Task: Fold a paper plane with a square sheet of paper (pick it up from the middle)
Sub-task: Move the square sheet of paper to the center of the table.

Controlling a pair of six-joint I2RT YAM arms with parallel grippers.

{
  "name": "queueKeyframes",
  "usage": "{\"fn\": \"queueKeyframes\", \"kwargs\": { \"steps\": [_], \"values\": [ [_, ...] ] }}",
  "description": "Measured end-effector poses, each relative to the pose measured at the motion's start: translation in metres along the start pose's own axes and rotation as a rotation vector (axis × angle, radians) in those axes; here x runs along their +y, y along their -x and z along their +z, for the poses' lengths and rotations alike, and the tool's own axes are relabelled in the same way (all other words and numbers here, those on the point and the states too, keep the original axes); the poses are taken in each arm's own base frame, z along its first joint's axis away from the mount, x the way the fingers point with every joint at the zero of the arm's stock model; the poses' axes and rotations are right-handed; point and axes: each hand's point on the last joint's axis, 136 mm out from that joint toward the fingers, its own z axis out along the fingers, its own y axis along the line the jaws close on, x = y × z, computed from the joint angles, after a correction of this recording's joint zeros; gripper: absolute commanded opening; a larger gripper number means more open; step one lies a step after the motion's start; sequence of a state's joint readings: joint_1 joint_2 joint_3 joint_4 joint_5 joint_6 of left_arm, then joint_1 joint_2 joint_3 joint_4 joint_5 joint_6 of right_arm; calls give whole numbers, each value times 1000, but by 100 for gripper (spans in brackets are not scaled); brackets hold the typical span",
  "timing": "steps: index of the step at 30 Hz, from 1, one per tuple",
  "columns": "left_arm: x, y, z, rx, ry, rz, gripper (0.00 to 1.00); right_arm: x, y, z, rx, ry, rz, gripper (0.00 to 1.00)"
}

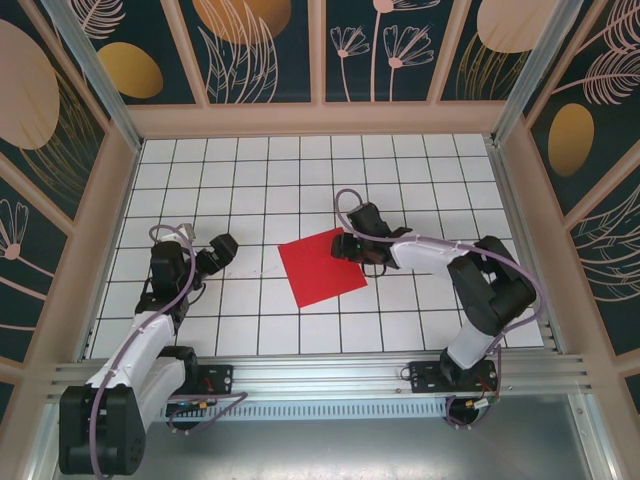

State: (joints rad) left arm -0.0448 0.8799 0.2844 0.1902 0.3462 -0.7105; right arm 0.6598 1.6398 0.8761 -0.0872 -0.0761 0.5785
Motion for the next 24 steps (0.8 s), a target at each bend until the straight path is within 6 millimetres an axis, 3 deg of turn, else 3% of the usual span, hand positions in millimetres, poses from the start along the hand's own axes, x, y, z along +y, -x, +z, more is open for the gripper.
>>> {"fn": "queueKeyframes", "kwargs": {
  "steps": [3,5,9,12,16,24],
  "values": [
    [-9,-9,1,35,-32,12,97,26,-8,-11,9,77,-62,57],
    [-14,-15,2,53,-47,21,97,45,-24,-10,49,122,-117,57],
    [-16,-25,3,84,-61,25,98,81,-68,2,151,175,-227,57],
    [-16,-26,0,80,-65,24,99,90,-86,14,202,177,-257,57],
    [-24,-20,-5,51,-91,37,98,83,-86,32,222,140,-243,57],
    [-25,-25,-5,70,-102,29,99,75,-54,42,162,99,-118,56]
  ]
}}
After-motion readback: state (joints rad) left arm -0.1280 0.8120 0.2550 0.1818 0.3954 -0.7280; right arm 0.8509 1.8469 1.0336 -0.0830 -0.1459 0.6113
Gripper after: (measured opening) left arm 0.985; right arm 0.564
